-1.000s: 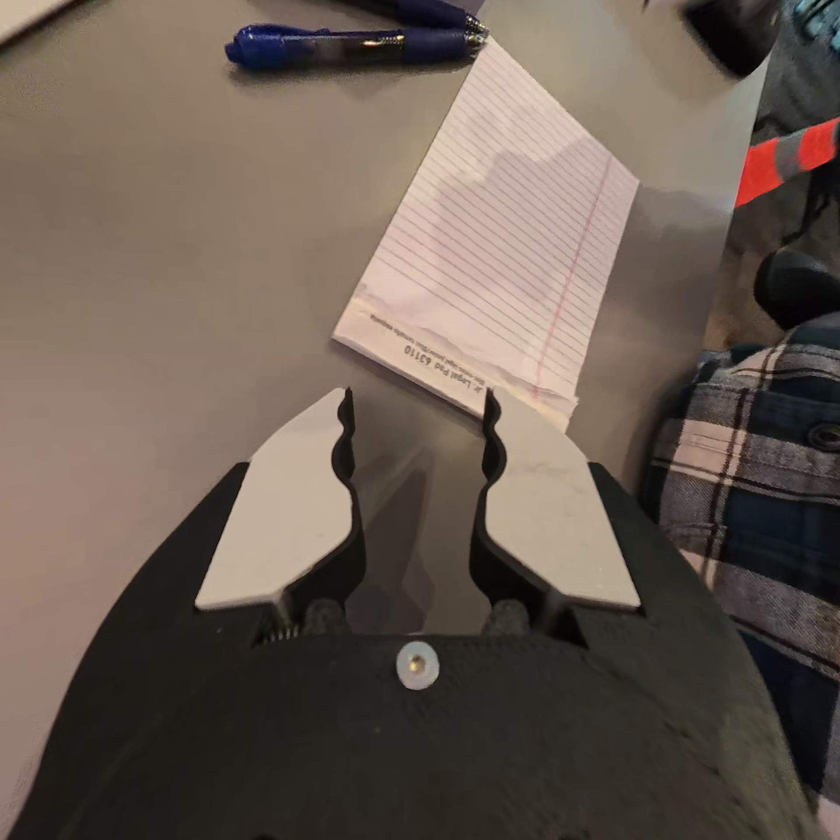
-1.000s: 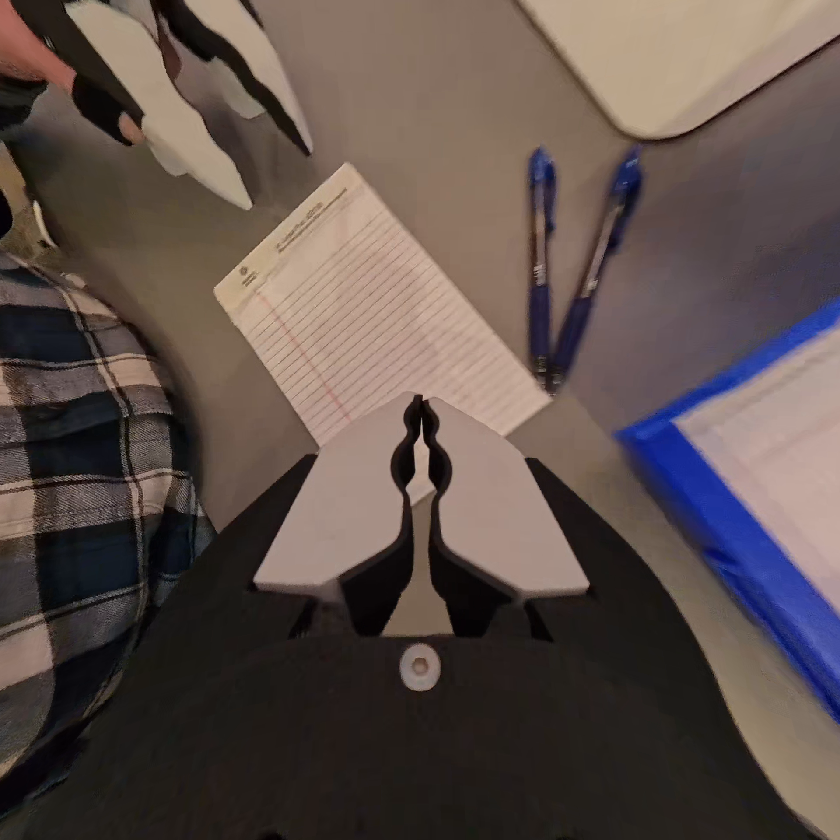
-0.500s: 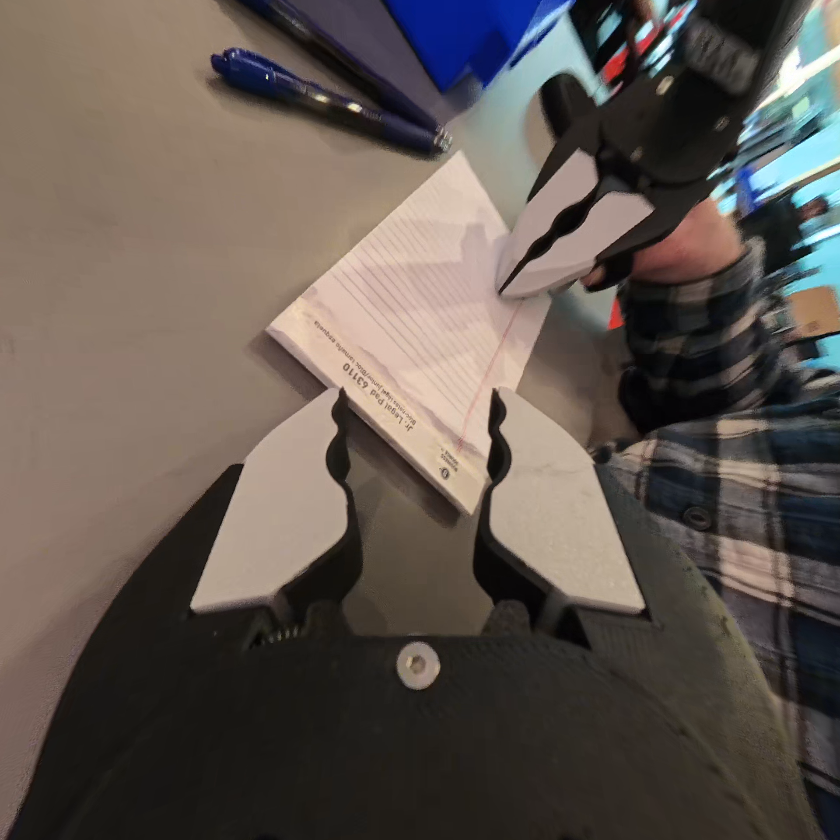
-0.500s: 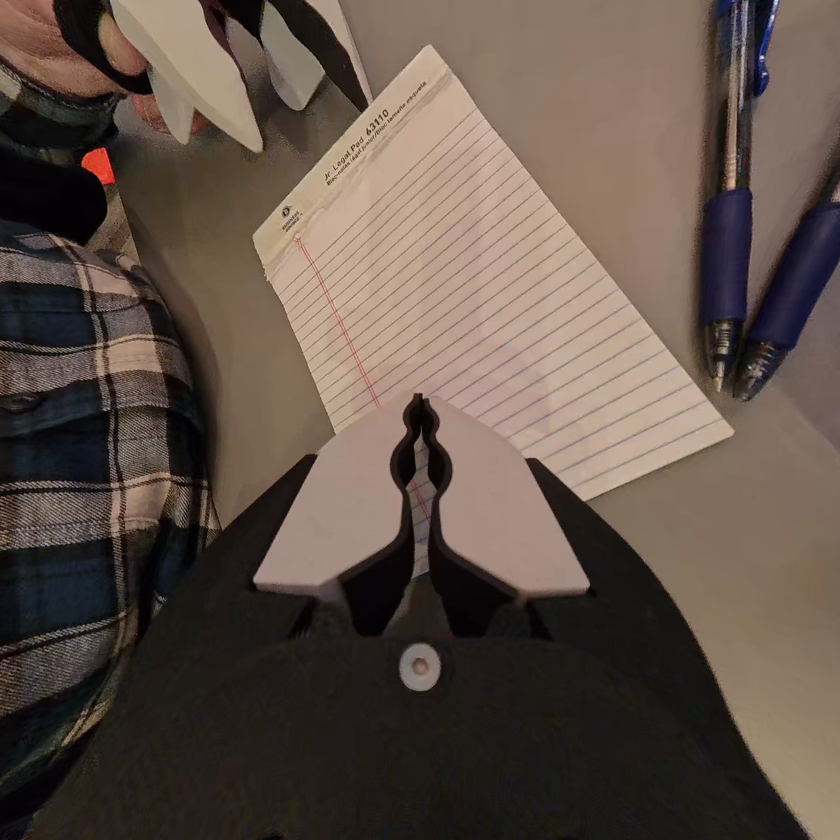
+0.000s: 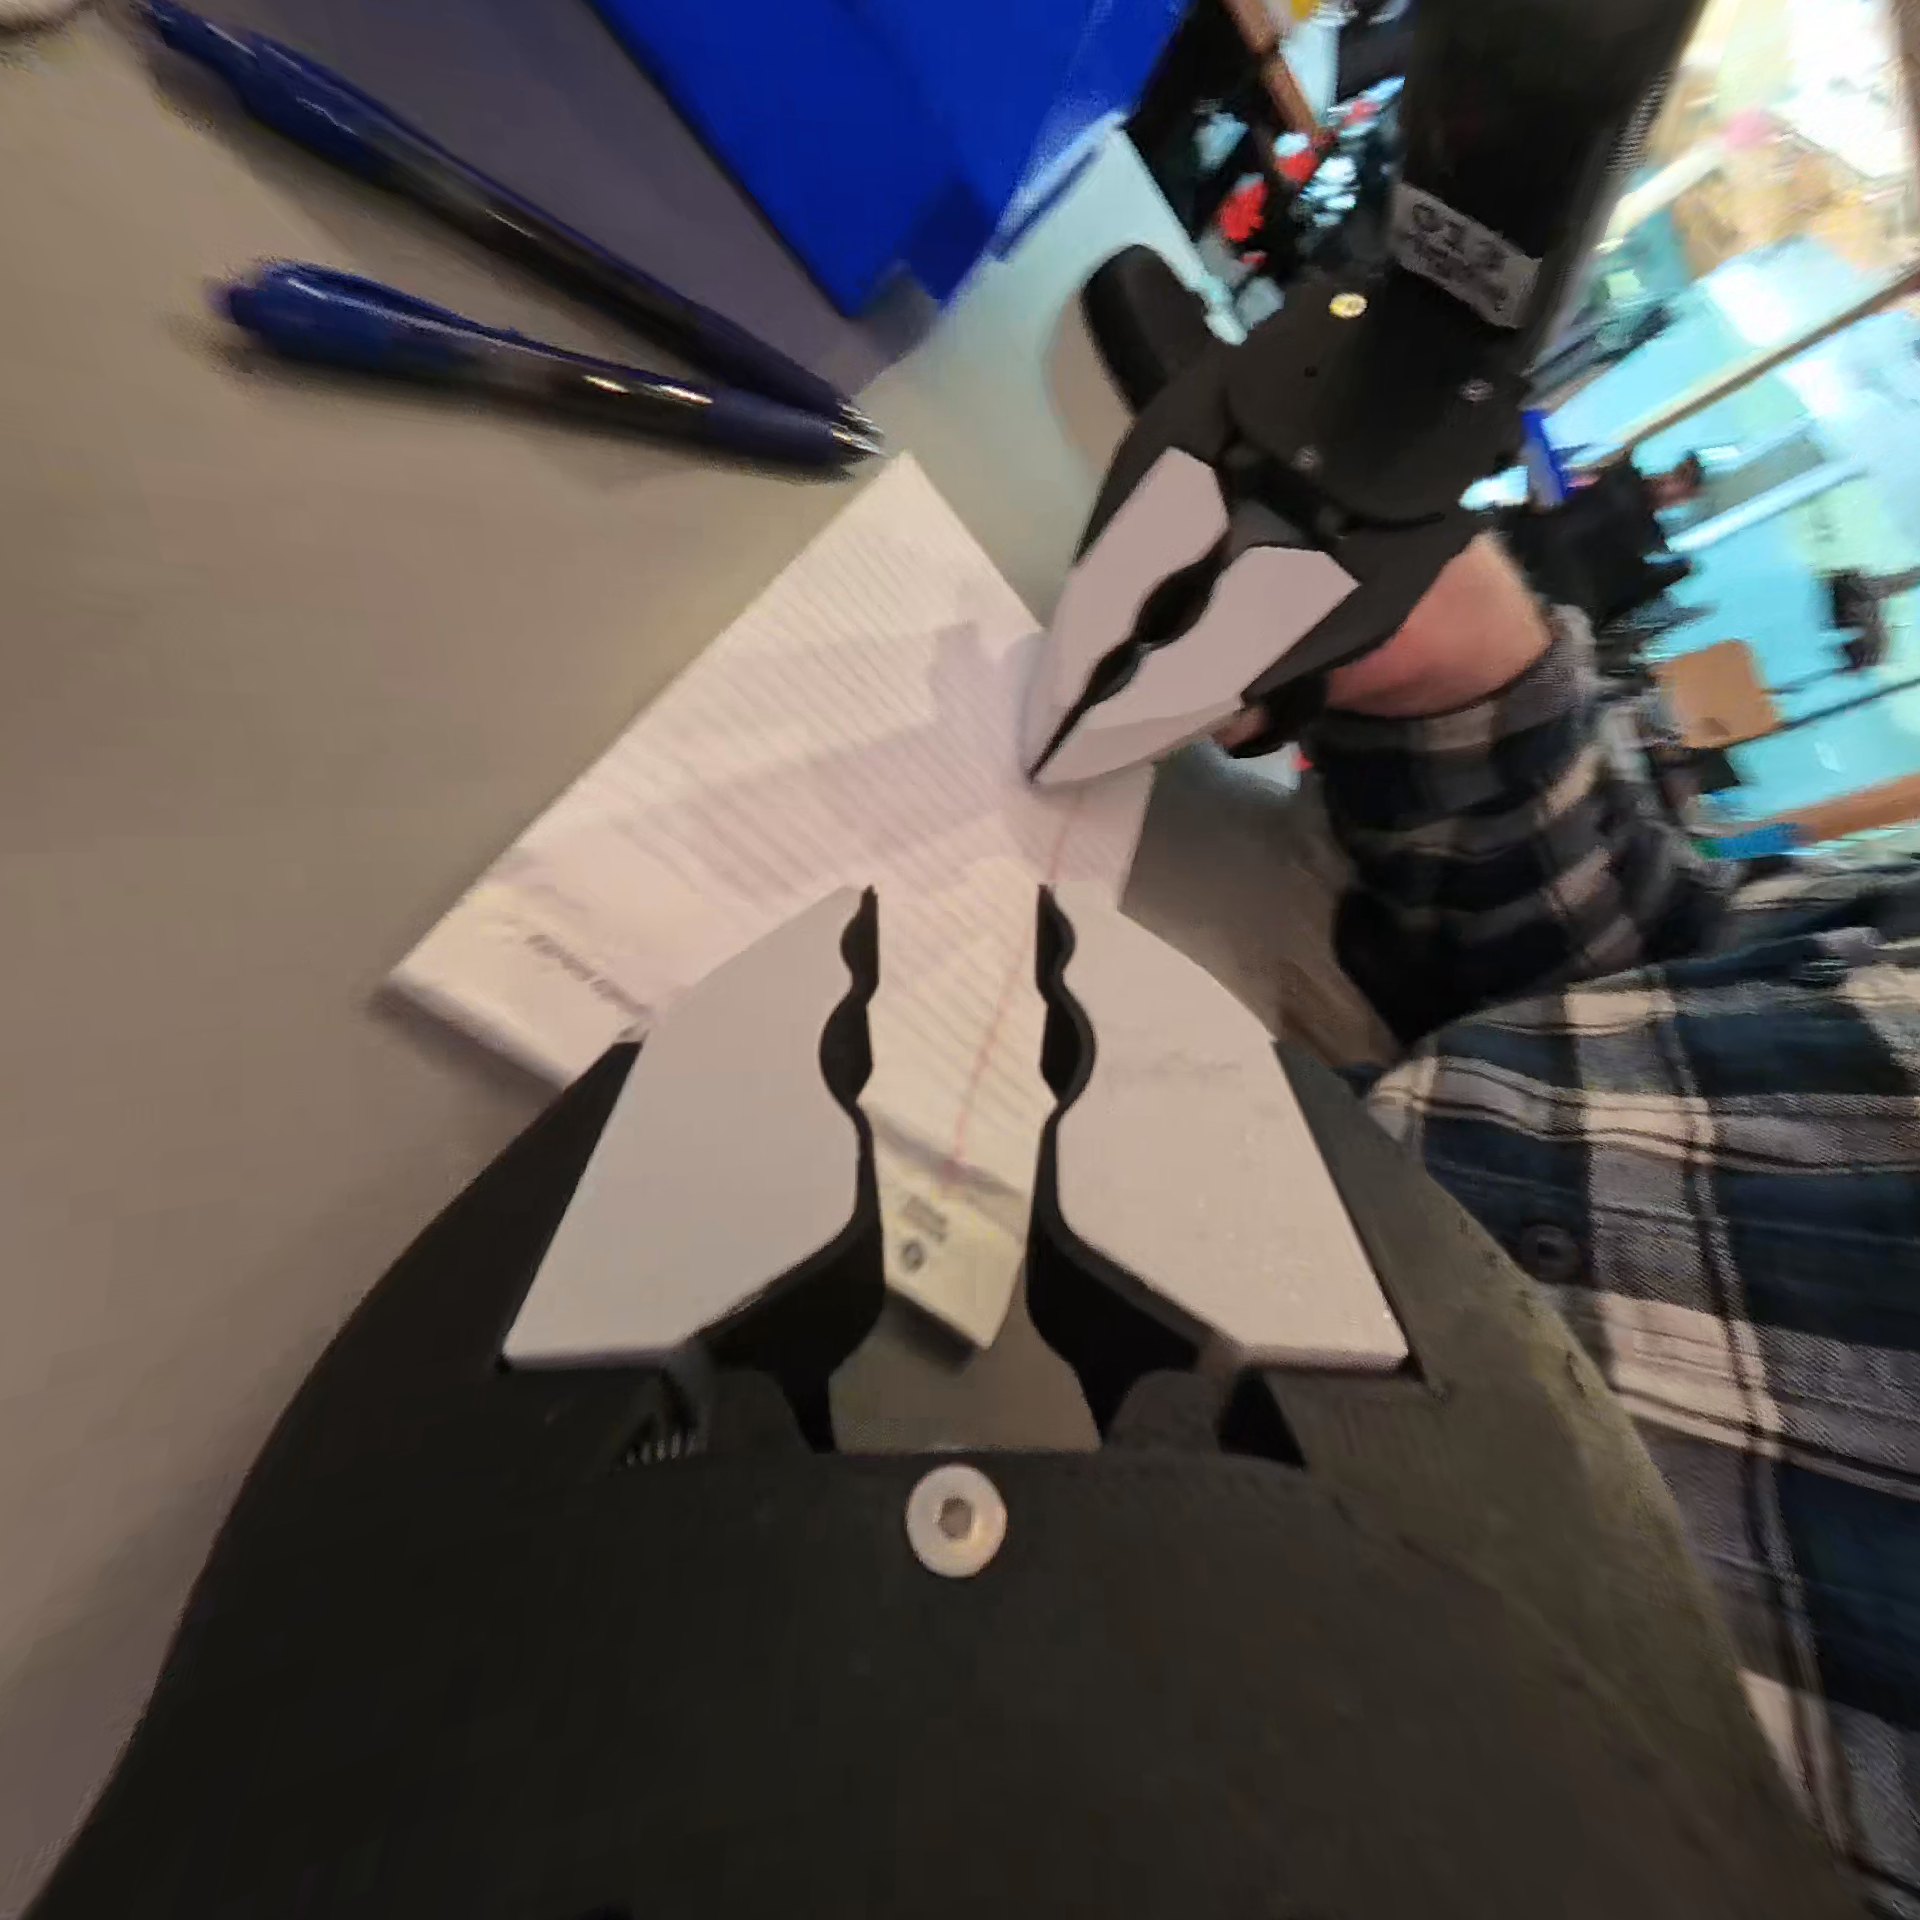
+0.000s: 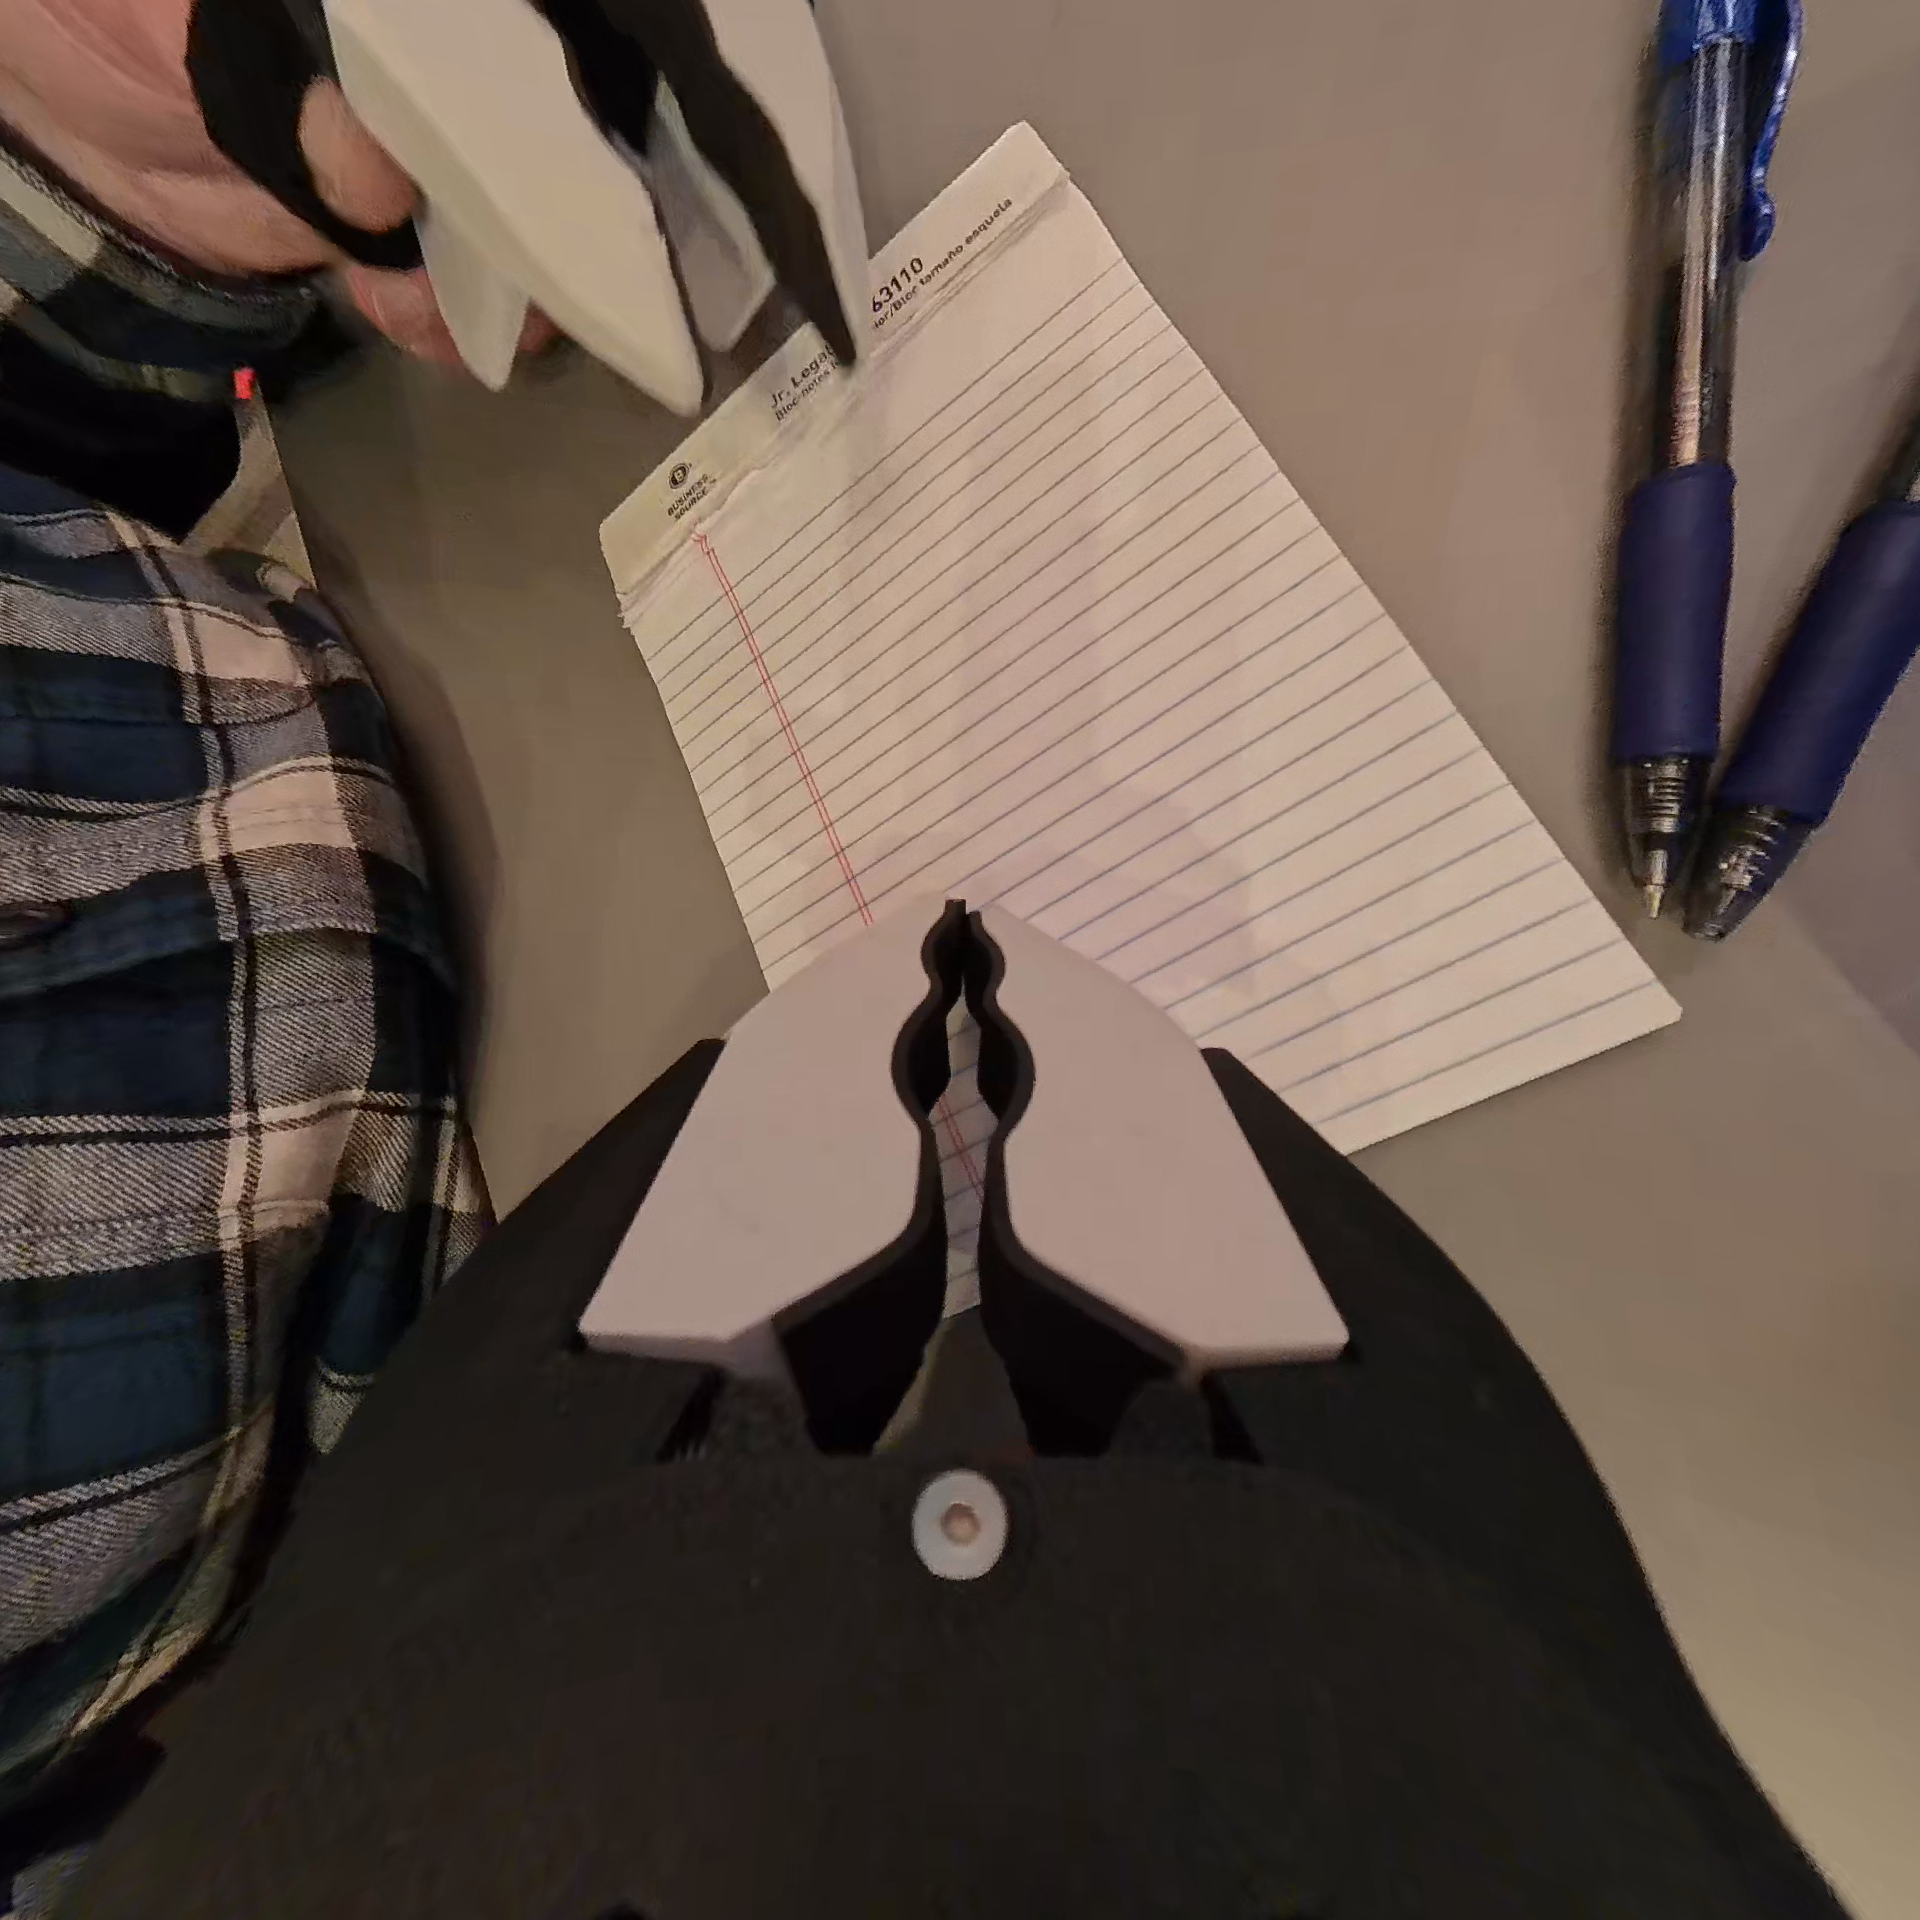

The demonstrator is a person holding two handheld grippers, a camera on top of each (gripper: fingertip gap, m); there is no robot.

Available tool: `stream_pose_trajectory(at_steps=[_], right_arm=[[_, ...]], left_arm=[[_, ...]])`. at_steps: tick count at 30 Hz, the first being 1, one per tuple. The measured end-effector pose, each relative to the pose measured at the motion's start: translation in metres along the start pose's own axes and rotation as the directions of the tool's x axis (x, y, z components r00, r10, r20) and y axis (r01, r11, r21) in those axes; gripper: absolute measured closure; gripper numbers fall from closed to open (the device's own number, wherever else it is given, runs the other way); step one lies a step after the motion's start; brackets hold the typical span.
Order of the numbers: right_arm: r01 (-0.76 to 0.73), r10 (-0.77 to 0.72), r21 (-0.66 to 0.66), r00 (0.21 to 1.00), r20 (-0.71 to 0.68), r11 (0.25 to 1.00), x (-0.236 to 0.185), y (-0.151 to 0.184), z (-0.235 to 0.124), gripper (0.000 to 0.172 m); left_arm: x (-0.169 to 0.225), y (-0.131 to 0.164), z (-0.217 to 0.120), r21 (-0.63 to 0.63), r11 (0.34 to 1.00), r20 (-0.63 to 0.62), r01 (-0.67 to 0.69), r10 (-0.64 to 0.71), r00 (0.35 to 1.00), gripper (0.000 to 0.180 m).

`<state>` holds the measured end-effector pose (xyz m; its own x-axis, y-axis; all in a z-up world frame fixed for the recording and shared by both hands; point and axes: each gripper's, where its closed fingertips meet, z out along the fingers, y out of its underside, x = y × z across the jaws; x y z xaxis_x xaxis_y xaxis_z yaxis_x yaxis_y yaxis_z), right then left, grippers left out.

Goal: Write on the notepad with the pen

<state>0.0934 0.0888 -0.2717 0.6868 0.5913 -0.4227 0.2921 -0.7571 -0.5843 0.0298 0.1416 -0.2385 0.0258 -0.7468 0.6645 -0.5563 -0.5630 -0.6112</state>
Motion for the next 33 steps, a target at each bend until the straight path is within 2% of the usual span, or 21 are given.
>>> stream_pose_trajectory(at_steps=[3, 6, 9, 11, 13, 15, 18, 23, 24, 27, 29, 31, 33], right_arm=[[0.002, -0.002, -0.002, 1.0, 0.004, 1.0, 0.0, 0.0, 0.0, 0.172], [0.009, -0.009, -0.001, 1.0, 0.006, 1.0, 0.0, 0.0, 0.0, 0.172], [0.022, -0.022, -0.001, 1.0, -0.006, 1.0, -0.001, 0.0, 0.0, 0.172], [0.025, -0.025, 0.001, 1.0, -0.006, 1.0, 0.0, 0.0, 0.0, 0.172], [0.026, -0.026, 0.006, 1.0, -0.006, 1.0, 0.0, 0.0, 0.0, 0.172], [0.031, -0.031, 0.009, 0.999, -0.004, 0.999, 0.0, 0.001, -0.001, 0.172], [0.028, -0.028, 0.027, 0.999, 0.018, 0.999, -0.001, 0.0, -0.002, 0.172], [0.037, -0.038, 0.035, 0.999, 0.023, 0.999, -0.001, -0.001, -0.003, 0.172], [0.034, -0.035, 0.042, 0.999, 0.028, 0.999, -0.001, -0.001, -0.003, 0.172], [0.038, -0.04, 0.057, 0.999, 0.036, 0.998, -0.001, -0.002, -0.004, 0.172], [0.039, -0.041, 0.064, 0.998, 0.038, 0.997, -0.002, -0.002, -0.004, 0.172], [0.042, -0.045, 0.081, 0.998, 0.043, 0.996, -0.002, -0.004, -0.004, 0.172], [0.045, -0.049, 0.084, 0.998, 0.041, 0.995, -0.003, -0.004, -0.004, 0.171]], left_arm=[[-0.026, 0.0, -0.026, -0.038, 0.998, 0.213, -0.053, 0.06, 0.975, 0.138], [-0.049, 0.014, -0.04, -0.16, 0.985, 0.358, -0.058, 0.113, 0.927, 0.121], [-0.053, 0.017, -0.033, -0.212, 0.969, 0.391, -0.126, 0.202, 0.898, 0.114], [-0.044, 0.017, -0.022, -0.225, 0.967, 0.339, -0.12, 0.193, 0.921, 0.118], [-0.045, 0.012, -0.016, -0.197, 0.973, 0.35, -0.12, 0.184, 0.918, 0.117], [-0.04, 0.006, -0.014, -0.108, 0.993, 0.292, -0.048, 0.078, 0.953, 0.108], [-0.034, -0.005, -0.016, 0.017, 1.0, 0.202, 0.025, -0.028, 0.979, 0.105], [-0.033, -0.024, -0.026, 0.2, 0.967, 0.043, 0.155, -0.167, 0.985, 0.128], [-0.031, -0.029, -0.027, 0.229, 0.957, -0.004, 0.179, -0.183, 0.983, 0.131], [-0.009, -0.048, -0.032, 0.316, 0.914, -0.208, 0.254, -0.195, 0.959, 0.154], [-0.009, -0.04, -0.017, 0.262, 0.942, -0.153, 0.21, -0.175, 0.973, 0.155], [0.001, -0.026, 0.008, 0.161, 0.959, -0.209, 0.232, -0.197, 0.958, 0.148], [0.003, -0.019, 0.02, 0.095, 0.988, -0.123, 0.125, -0.113, 0.986, 0.154]])
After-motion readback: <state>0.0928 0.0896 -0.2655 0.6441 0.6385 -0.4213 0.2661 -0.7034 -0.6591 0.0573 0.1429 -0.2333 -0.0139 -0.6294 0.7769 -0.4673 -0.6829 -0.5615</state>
